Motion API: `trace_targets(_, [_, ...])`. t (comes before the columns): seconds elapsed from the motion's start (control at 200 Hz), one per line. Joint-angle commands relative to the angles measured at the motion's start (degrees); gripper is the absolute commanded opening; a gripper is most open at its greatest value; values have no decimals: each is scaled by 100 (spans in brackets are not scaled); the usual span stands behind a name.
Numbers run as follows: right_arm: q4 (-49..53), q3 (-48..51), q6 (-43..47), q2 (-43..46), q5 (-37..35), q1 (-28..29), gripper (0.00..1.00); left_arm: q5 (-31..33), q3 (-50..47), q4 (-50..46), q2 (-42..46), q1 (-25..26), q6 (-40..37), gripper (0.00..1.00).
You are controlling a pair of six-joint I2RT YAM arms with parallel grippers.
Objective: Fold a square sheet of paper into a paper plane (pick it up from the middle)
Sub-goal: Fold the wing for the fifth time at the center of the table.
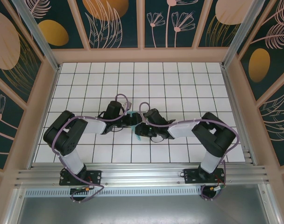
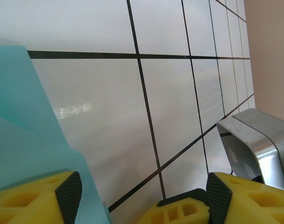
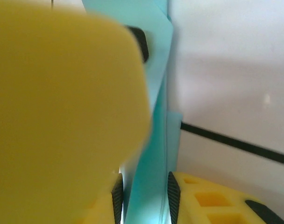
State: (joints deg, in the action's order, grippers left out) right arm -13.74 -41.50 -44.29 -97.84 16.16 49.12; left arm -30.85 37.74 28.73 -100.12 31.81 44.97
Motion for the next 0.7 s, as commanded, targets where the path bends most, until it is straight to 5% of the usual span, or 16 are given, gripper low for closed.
trace_targets(0.0, [-137,193,-216,493,248,-120,36,18,-48,-429,-250,27,-120,74])
trace_targets(0.125, [-175,225,-291,786,285,-129,35,-9,-28,-435,-248,26,-122,73])
trace_targets(0.38, [-930,311,-470,591,986,-131,6,-31,12,-451,-280,23,-142,73])
trace_targets(0.696, [-1196,208,-788,-3,1233,-284,4,-62,-10,-430,-273,23,-148,73])
